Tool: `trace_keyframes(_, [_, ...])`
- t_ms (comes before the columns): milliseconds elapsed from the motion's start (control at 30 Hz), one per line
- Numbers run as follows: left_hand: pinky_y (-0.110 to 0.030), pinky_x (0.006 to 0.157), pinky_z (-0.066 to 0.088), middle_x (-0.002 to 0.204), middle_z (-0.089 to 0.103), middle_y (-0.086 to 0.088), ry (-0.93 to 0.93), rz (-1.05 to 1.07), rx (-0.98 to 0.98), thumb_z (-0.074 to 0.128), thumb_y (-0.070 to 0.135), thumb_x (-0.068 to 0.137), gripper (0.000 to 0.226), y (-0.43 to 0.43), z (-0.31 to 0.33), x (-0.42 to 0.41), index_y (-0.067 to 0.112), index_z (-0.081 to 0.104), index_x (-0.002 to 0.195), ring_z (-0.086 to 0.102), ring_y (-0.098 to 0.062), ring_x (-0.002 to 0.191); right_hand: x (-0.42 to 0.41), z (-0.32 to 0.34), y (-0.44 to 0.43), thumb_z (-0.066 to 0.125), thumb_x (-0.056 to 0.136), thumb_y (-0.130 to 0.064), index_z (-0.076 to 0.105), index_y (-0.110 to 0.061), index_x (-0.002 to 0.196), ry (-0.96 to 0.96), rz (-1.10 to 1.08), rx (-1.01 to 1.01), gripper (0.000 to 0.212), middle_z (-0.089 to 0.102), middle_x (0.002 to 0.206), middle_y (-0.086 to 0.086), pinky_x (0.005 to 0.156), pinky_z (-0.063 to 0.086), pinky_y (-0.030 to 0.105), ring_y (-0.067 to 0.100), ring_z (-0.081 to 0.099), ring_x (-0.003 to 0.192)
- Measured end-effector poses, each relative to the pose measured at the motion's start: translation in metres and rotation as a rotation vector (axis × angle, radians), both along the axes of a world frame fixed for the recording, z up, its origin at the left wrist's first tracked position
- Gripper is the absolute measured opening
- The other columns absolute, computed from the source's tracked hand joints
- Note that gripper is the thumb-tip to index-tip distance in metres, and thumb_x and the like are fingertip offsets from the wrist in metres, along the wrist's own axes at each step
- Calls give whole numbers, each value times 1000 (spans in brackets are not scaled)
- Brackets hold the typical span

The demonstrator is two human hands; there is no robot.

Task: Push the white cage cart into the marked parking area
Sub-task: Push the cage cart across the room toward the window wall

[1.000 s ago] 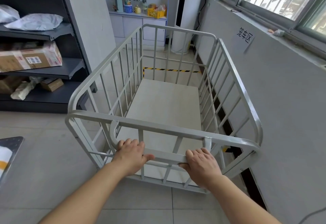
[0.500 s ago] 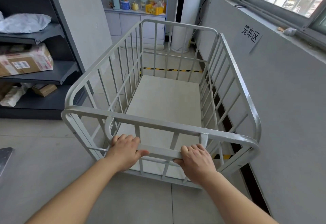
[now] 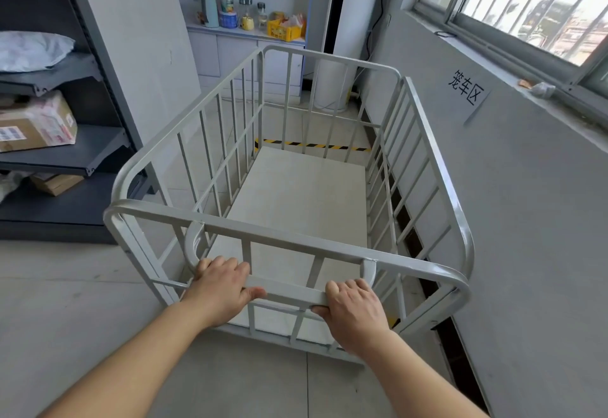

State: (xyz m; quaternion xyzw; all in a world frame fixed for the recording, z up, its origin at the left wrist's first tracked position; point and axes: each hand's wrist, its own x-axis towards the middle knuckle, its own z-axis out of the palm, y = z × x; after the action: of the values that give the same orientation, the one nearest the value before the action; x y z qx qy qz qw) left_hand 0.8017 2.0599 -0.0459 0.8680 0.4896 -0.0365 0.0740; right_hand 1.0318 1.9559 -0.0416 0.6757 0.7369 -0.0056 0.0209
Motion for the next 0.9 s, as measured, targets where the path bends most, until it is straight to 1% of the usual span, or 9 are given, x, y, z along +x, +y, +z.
trace_keyframes(100, [-39,97,27,112,51,3,-1,1,-5,-34,84,41,122,22,0,6,24,45,111,44,-19,109,6,1,23,31,95,-55,49,-15,95,-6,-4,1,43,61,93,4,90,35,35,26,56,88])
trace_keyframes(167, [-38,96,26,111,51,4,-1,1,-15,-36,83,38,124,39,1,11,24,45,111,44,-19,109,9,-1,39,36,93,-54,51,-16,89,1,-6,21,41,61,85,3,86,40,36,26,57,80])
trace_keyframes(233, [-37,95,26,111,50,5,-2,0,-31,-35,83,38,123,55,1,15,25,45,110,43,-18,109,13,-5,56,47,89,-55,51,-18,78,-27,-8,37,38,60,70,0,75,48,35,23,57,65])
trace_keyframes(333, [-38,97,27,114,50,5,0,-12,-41,-32,83,42,119,81,2,22,25,45,113,42,-18,112,18,-5,82,59,80,-56,49,-22,68,-48,-55,34,38,55,57,-4,63,50,31,19,53,53])
trace_keyframes(400, [-39,98,27,114,49,4,11,-16,-58,-32,83,42,120,98,5,27,24,45,113,42,-18,112,21,-3,99,55,77,-58,47,-23,63,-49,-59,40,38,52,52,-7,58,51,29,16,51,48])
trace_keyframes(567, [-41,99,27,115,50,2,25,-29,-81,-15,79,55,101,137,7,38,23,46,113,42,-20,113,33,-2,136,35,89,-56,50,-19,79,-34,-42,37,41,59,71,-1,79,49,35,22,55,67])
trace_keyframes(667, [-41,99,27,116,50,2,36,-40,-86,-13,79,55,101,158,6,44,23,45,115,41,-20,114,38,3,155,31,94,-55,48,-17,91,-29,-54,-31,42,60,88,2,91,38,36,25,55,83])
trace_keyframes(767, [-41,100,27,116,50,3,69,-48,-104,-10,80,60,97,176,7,49,24,45,116,41,-19,114,42,5,173,30,95,-55,47,-16,96,-22,-66,-60,42,60,95,3,95,35,36,26,53,90])
trace_keyframes(900, [-41,102,27,122,50,3,143,-47,-140,14,72,84,67,196,10,57,24,44,120,41,-20,117,49,7,193,30,96,-54,48,-15,99,-16,-88,-107,43,60,100,4,97,32,36,26,53,95])
